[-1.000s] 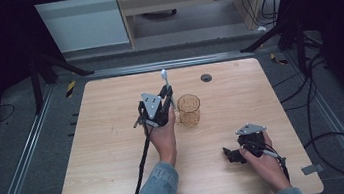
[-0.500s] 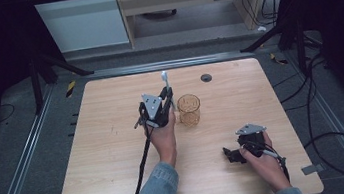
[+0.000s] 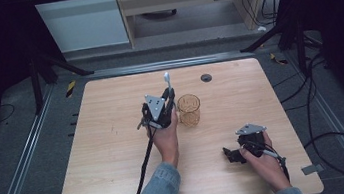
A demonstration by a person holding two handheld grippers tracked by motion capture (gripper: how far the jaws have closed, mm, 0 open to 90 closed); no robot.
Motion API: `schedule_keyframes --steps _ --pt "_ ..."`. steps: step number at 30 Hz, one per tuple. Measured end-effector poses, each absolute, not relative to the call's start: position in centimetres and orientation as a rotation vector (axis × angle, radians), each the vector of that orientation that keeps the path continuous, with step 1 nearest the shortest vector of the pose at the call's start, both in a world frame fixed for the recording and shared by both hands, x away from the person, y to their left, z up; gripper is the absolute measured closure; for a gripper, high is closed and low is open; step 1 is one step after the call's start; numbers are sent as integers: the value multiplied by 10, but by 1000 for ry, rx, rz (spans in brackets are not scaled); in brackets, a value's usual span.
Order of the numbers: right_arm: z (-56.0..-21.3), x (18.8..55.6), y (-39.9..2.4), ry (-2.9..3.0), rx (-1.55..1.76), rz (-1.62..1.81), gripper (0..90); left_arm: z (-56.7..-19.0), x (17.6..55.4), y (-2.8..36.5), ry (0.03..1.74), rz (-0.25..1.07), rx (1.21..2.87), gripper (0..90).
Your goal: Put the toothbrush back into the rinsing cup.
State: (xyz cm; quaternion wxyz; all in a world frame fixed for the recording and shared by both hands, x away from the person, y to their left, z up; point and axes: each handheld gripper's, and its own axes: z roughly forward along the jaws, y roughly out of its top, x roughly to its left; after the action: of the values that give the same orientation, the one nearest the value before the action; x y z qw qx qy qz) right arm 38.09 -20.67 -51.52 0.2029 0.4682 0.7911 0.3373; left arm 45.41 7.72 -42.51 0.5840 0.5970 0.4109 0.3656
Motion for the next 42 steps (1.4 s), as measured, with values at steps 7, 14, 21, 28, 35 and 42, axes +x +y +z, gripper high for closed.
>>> schedule_keyframes --steps 7,14,21,28,35,42 --pt "-515 381 -207 2211 1309 944 3 -429 454 74 956 867 1398 787" --pt "-515 381 -206 2212 1305 944 4 -436 454 74 960 866 1400 787" --pt "-515 381 -206 2211 1306 946 3 -445 455 75 966 855 1403 787" --pt "-515 381 -207 2212 1303 944 3 -449 456 76 966 859 1396 786" --pt "-515 381 -206 2213 1303 945 3 -454 456 75 969 855 1403 786" --pt "-515 381 -206 2213 1306 945 4 -456 456 75 973 854 1402 787"
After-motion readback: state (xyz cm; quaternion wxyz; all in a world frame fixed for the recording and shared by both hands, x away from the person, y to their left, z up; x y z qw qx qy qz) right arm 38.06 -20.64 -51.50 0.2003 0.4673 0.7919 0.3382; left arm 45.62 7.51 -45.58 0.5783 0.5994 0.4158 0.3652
